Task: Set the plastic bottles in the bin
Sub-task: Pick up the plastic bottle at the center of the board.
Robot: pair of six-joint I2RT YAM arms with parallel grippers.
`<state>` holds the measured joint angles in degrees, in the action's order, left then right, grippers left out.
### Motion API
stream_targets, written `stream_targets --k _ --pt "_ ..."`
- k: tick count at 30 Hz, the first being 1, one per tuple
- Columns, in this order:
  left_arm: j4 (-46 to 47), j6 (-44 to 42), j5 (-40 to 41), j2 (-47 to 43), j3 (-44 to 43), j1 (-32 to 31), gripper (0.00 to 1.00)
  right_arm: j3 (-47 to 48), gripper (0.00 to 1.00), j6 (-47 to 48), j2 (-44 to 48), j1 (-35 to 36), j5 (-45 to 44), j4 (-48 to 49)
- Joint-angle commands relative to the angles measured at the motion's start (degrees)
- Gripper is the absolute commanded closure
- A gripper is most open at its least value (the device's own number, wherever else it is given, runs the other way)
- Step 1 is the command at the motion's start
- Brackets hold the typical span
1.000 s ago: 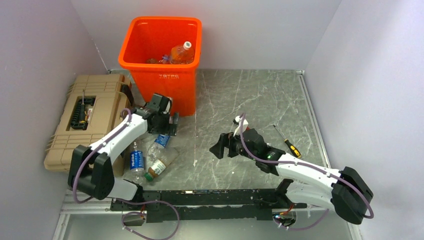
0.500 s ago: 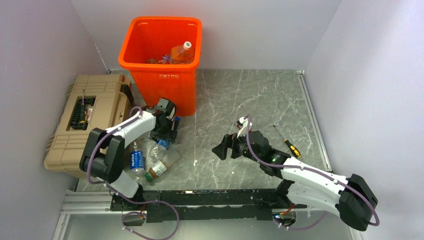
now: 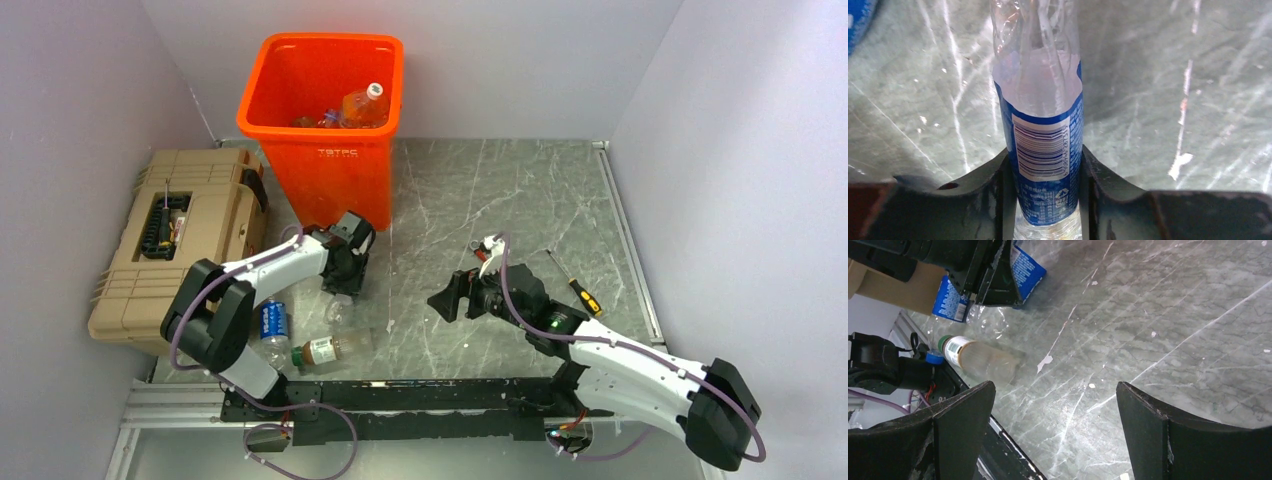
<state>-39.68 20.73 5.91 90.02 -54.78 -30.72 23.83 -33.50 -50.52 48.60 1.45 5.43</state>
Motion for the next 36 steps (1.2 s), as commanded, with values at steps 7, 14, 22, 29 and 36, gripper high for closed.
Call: stream_targets --k 7,14,22,29,36 --pt "-0.83 1.96 -0.53 -18.81 -2.52 -4.13 0.69 6.57 0.03 4.12 8.73 0.08 -3.88 -8.7" --pt "10.53 -10.2 -18.29 -38.86 -0.76 -5.36 0.76 15.29 0.01 7.98 13.19 -0.25 -3.96 -13.09" --pt "28.75 -19.96 -42.66 -41.67 4.85 -5.4 0.8 23.05 0.0 4.75 12.03 -2.76 9.8 -0.71" --pt "47.4 -14.29 -52.13 -43.35 16.47 -5.23 0.82 25.99 0.0 4.18 8.25 -3.95 19.67 9.35" --pt "47.47 -12.5 -52.32 -45.45 17.23 -5.23 0.84 27.24 0.01 3.81 3.46 -4.0 20.09 11.89"
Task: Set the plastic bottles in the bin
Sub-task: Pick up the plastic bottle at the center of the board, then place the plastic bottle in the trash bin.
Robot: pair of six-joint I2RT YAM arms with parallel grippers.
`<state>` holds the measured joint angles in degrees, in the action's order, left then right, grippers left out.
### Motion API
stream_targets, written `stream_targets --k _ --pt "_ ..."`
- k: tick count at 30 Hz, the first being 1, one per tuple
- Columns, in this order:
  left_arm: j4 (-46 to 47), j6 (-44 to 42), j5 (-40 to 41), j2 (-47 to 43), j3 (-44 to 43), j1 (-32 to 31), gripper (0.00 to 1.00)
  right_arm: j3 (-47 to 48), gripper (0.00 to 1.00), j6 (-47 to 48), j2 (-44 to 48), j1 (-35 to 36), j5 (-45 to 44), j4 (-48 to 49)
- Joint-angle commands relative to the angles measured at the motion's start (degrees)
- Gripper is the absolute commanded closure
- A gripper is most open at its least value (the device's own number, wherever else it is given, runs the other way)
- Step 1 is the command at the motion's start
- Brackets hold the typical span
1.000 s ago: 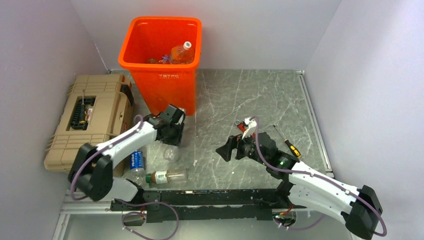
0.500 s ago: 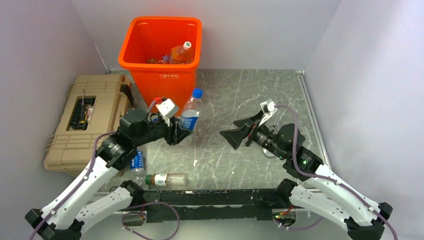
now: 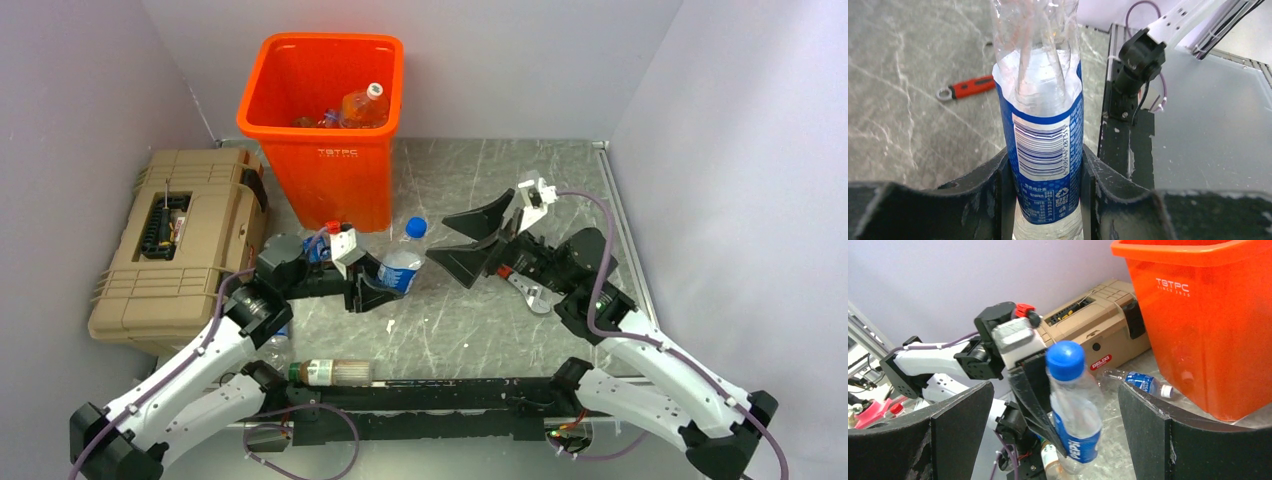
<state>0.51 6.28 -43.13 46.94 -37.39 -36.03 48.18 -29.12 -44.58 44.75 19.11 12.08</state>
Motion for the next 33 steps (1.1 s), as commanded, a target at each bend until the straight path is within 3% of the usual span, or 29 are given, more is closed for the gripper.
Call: stream_targets --k 1,13,23,30,31,32,33 --pt "7.56 2.3 -3.5 -2.39 -0.07 0.08 0.84 3.21 0.02 -1.0 -3.46 -0.11 2.7 5.68" --pt "7.76 3.91 -4.25 -0.77 -0.43 0.09 0.88 7.38 0.09 -2.96 -11.06 0.42 5.31 8.81" --pt "7.45 3.86 -3.29 -1.37 -0.38 0.08 0.9 8.7 0.31 -2.56 -14.94 0.82 5.75 7.3" --pt "6.43 3.48 -2.52 -1.32 -0.65 0.08 0.87 8.55 0.74 -2.28 -15.62 1.07 6.09 7.6" --pt "6.19 3.54 -1.9 -1.32 -0.73 0.08 0.82 8.45 0.82 -2.24 -15.51 1.09 6.45 7.98" --pt "5.71 3.61 -1.42 -1.39 -0.88 0.08 0.73 8.47 0.97 -2.25 -15.46 1.04 6.49 7.95" --pt "5.15 3.58 -0.92 -1.45 -1.11 0.08 0.54 8.69 1.0 -2.19 -15.39 1.08 6.16 7.49"
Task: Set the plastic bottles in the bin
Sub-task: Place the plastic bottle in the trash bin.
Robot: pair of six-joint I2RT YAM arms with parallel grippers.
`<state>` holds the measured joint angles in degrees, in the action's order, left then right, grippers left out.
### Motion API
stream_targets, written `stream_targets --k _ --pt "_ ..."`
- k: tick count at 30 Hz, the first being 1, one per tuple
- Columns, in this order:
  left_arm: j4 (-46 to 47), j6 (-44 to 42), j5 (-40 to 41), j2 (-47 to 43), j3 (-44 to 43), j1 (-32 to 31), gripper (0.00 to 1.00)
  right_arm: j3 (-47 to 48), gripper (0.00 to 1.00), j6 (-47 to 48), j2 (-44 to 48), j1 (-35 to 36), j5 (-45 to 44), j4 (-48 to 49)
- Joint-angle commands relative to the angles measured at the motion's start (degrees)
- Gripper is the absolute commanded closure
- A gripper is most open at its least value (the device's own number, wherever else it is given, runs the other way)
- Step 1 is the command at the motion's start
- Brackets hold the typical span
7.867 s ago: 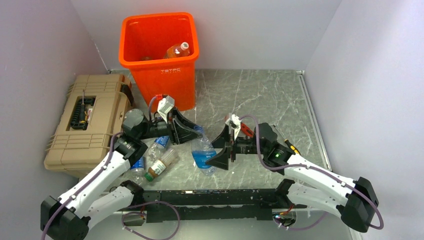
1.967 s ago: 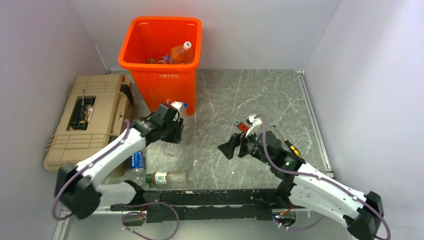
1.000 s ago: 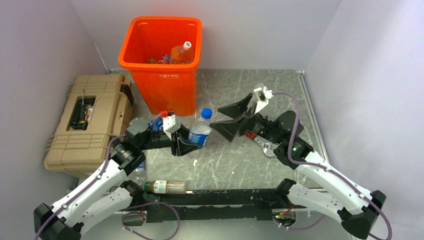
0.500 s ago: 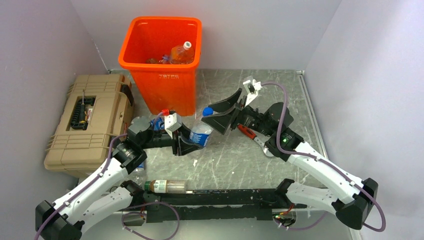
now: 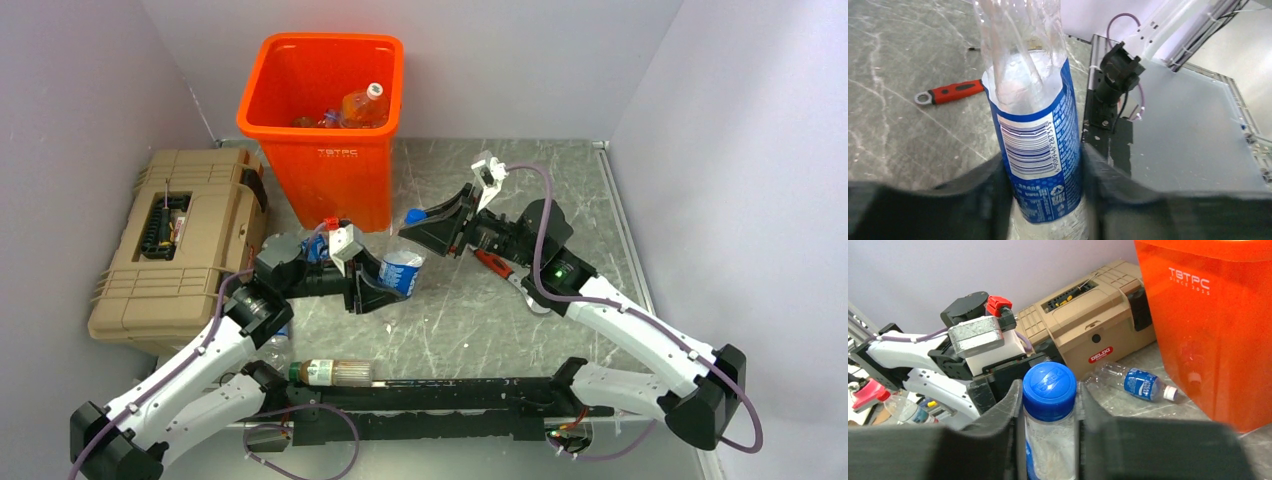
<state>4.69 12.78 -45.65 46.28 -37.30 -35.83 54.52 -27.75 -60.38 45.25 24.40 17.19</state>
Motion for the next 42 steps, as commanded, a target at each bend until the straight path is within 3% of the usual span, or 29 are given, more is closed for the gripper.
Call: stream_targets --k 1,3,4,9,13,17,23,29,34,41,42 --pt "0.35 -2.86 2.61 -0.91 -1.38 -0.11 0.43 2.59 1.0 -3.13 0.61 0.55 0.63 1.9" --pt "-0.8 -3.13 5.24 -1.81 -1.63 -0.11 0.04 3.73 1.0 -1.41 1.29 0.59 -0.42 0.22" --pt "-1.24 -3.45 7.12 -2.69 -1.59 -0.11 0.01 4.65 1.0 0.01 1.84 0.6 -1.99 -0.78" --pt "-1.54 -6.03 18.58 -10.58 0.1 -0.11 0.0 15.47 1.0 7.67 2.46 0.57 -9.76 -4.85" --pt "-0.75 -8.0 28.69 -17.19 2.33 -0.11 0.01 27.37 1.0 13.15 -2.56 0.56 -15.69 -3.14" --pt "-0.28 -9.77 37.48 -22.63 4.01 -0.11 0.0 37.73 1.0 19.51 -11.56 0.54 -21.2 1.8" --pt "-1.2 -11.68 44.03 -24.76 4.43 -0.09 0.01 51.35 1.0 29.83 -28.52 -0.34 -27.62 6.93" --pt "-2.79 -12.07 45.47 -23.53 3.29 -0.11 0.0 69.89 1.0 18.4 -48.02 -7.62 -23.94 8.48" --pt "-2.9 -12.01 47.09 -23.41 3.47 -0.11 0.0 87.19 1.0 11.43 -62.56 -9.69 -20.22 5.59" --pt "-4.6 -12.02 52.45 -22.99 2.41 -0.11 0.0 85.25 1.0 8.69 -67.1 -9.83 -16.49 1.58" --pt "-4.6 -12.11 52.78 -22.99 2.41 -0.09 0.0 86.14 0.92 8.27 -67.73 -9.82 -15.57 -0.19"
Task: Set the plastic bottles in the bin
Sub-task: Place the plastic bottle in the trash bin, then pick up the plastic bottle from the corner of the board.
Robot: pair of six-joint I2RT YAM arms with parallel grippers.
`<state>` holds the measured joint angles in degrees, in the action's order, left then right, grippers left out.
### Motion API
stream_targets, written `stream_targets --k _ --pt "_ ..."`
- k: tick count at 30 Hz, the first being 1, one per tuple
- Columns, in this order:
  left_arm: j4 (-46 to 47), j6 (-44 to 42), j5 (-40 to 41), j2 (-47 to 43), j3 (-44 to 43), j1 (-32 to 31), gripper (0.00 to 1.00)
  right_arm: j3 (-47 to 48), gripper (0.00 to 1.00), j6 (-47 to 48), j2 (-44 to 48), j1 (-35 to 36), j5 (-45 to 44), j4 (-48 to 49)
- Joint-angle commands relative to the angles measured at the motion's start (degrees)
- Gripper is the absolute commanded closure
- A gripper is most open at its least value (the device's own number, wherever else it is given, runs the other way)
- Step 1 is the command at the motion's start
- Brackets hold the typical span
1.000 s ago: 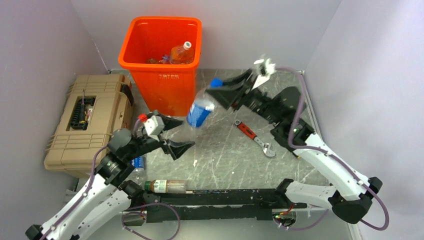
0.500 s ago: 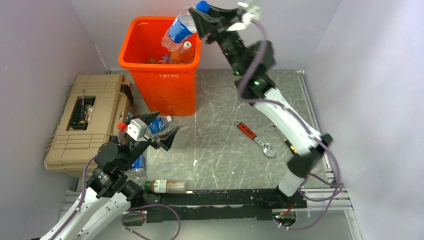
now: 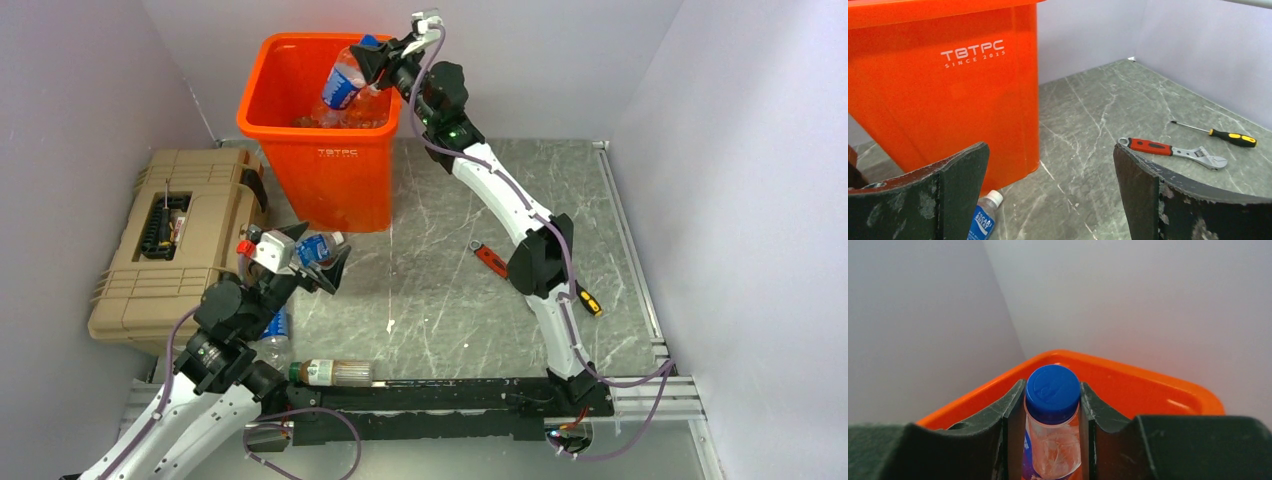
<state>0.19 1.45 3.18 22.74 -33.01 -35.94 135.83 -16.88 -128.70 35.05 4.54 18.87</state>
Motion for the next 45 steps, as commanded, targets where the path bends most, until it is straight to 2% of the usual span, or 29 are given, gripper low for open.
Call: stream_targets --k 1,3,6,7,10,15,18,20,24,28,30,35,37,40,45 --pt "-0.1 -0.76 4.12 0.55 -1.88 0.0 0.0 6.01 0.67 -3.11 0.08 0.44 5.33 -3.83" --pt "-0.1 -0.75 4.39 0.63 -1.96 0.0 0.01 6.74 0.38 -3.76 0.0 0.57 6.99 -5.54" --pt "-1.2 -0.75 4.84 0.94 -2.12 0.0 0.0 5.79 0.13 -4.23 1.42 0.72 6.13 -5.19" --pt "-1.73 -0.75 5.05 1.05 -2.28 0.0 0.01 6.12 0.07 -4.37 1.83 0.72 5.91 -5.42" --pt "-2.41 -0.43 7.46 1.4 -2.56 0.0 0.01 6.96 0.01 -4.63 3.85 0.72 5.51 -6.17" --pt "-4.8 1.75 16.89 2.87 -3.79 0.0 0.01 5.06 0.0 -4.55 11.68 0.72 5.4 -8.45" --pt "-9.62 2.17 19.58 4.78 -6.14 0.0 0.01 -4.44 0.0 -4.49 22.35 0.72 5.1 -10.5" --pt "-14.18 2.24 17.57 6.46 -8.73 -0.22 0.01 -19.25 0.0 -4.53 32.59 0.77 4.92 -8.86" --pt "-24.66 7.62 16.7 10.87 -15.01 -0.26 0.01 -54.83 0.0 -6.58 54.46 1.51 5.14 1.65" --pt "-34.77 14.19 22.27 16.79 -18.29 -0.21 0.0 -75.75 0.01 -9.16 64.51 3.11 5.84 -0.4" --pt "-38.56 15.26 22.82 19.89 -19.27 -0.17 0.01 -83.31 0.02 -9.47 66.99 3.62 6.89 -1.82" --pt "-46.41 12.22 11.67 27.28 -24.25 -0.24 0.01 -94.94 0.05 -6.46 68.54 4.32 16.61 -5.78" --pt "-49.83 14.27 14.08 29.14 -26.69 -0.27 0.01 -97.69 0.07 -3.96 67.49 6.12 19.79 -8.15" --pt "-49.61 16.53 19.51 27.25 -26.04 -0.27 0.01 -99.49 0.08 0.14 63.69 12.12 21.18 -10.14" --pt "-42.08 17.94 24.91 19.48 -18.79 -0.14 0.01 -94.4 0.09 8.99 53.1 26.94 13.97 -14.82"
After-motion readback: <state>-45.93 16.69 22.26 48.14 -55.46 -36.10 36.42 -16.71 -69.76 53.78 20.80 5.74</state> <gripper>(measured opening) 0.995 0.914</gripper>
